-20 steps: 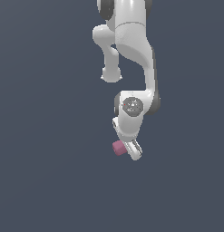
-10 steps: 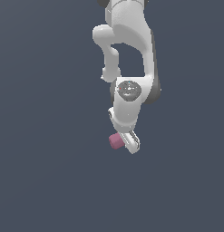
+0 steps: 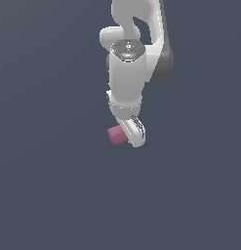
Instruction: Pick up the object and move it to a goal position.
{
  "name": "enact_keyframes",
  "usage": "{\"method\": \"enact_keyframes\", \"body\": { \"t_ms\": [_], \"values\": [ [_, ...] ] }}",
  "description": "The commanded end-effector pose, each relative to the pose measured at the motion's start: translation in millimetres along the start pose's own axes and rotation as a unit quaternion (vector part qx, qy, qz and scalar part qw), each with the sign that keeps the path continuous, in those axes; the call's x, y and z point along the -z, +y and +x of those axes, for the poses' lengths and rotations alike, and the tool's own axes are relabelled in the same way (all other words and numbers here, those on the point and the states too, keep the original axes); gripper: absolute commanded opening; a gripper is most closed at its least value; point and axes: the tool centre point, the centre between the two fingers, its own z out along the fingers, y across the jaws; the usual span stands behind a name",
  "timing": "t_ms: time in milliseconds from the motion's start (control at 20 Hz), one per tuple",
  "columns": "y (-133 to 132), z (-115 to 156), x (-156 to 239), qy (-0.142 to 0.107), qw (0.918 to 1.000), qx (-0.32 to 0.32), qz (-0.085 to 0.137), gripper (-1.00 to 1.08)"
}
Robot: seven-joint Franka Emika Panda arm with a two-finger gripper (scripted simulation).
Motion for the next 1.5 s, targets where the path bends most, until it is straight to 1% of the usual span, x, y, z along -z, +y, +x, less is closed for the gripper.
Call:
{"method": "enact_keyframes", "body": {
  "t_ms": [0, 500, 800, 1100, 1450],
  "values": [
    [8.0, 6.1, 30.1, 0.000, 1.0000, 0.000, 0.000, -1.00],
    [34.9, 30.8, 145.1, 0.000, 1.0000, 0.000, 0.000, -1.00],
    [45.7, 42.3, 199.6, 0.001, 1.0000, 0.000, 0.000, -1.00],
    [51.3, 50.0, 233.2, 0.001, 1.0000, 0.001, 0.000, -1.00],
    [53.1, 54.0, 248.9, 0.001, 1.0000, 0.001, 0.000, -1.00]
  ]
}}
